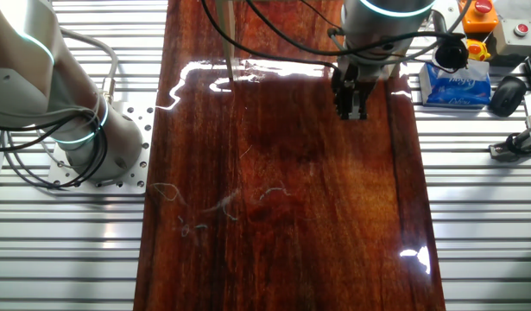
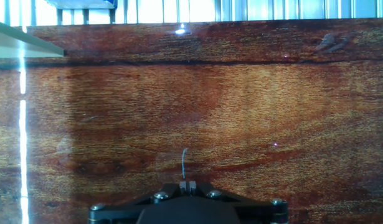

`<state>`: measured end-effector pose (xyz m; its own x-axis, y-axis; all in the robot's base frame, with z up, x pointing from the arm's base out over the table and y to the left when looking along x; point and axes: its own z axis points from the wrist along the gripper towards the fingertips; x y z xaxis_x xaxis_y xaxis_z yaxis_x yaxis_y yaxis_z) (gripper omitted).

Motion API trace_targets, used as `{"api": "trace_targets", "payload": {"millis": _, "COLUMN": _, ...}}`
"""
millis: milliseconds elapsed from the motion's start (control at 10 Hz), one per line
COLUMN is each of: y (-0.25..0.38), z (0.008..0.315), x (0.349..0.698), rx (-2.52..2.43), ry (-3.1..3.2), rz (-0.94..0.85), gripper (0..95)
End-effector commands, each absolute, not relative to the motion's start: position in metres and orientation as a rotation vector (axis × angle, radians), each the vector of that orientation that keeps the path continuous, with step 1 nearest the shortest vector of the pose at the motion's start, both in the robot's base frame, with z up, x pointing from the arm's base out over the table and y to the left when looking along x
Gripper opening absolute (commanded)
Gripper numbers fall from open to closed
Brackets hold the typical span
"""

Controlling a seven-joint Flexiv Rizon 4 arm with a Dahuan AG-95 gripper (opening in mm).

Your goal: Take the object down from the shelf

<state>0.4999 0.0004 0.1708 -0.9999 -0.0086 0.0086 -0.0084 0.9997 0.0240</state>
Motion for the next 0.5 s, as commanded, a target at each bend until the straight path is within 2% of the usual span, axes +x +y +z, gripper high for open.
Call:
{"api": "trace_targets", "payload": {"millis": 100, "y": 0.0002, "z": 0.1708, "x": 0.4997, "rx": 0.044, "ry": -3.133, "rz": -0.037, "gripper": 0.0}}
{"api": "trace_targets", "payload": {"millis": 500, "y": 0.0003, "z": 0.1708, "x": 0.4994, "rx": 0.070, "ry": -3.138, "rz": -0.038, "gripper": 0.0}}
